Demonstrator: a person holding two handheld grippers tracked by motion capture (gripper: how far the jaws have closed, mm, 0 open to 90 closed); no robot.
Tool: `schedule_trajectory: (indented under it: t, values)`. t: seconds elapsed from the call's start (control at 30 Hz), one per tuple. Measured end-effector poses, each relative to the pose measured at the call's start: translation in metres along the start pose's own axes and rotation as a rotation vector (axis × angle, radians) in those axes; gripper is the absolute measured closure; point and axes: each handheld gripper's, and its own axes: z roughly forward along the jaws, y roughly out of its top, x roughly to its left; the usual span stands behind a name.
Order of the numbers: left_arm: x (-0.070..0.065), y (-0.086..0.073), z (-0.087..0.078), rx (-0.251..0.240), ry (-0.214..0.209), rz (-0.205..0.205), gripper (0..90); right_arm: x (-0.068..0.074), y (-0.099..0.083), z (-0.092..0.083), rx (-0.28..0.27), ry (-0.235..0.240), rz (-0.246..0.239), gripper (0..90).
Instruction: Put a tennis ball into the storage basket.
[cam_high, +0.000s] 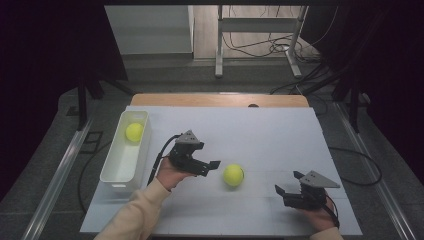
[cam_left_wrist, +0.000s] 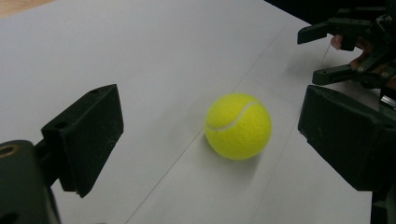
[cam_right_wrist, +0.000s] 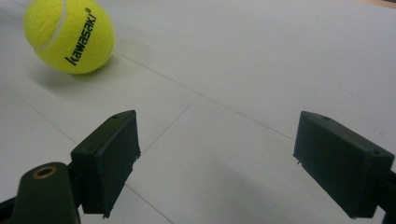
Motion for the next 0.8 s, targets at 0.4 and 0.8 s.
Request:
schedule_trajectory:
  t: [0.4,0.8]
  values:
    - [-0.009,0.000,0.013,0.034,-0.021,0.020,7.5,0.000,0.000,0.000,-0.001,-0.001,-0.003,14.6]
    - [-0.018,-0.001,0.027,0.073,-0.050,0.040,7.2,0.000,0.000,0.000,0.000,0.001,-0.003,14.7]
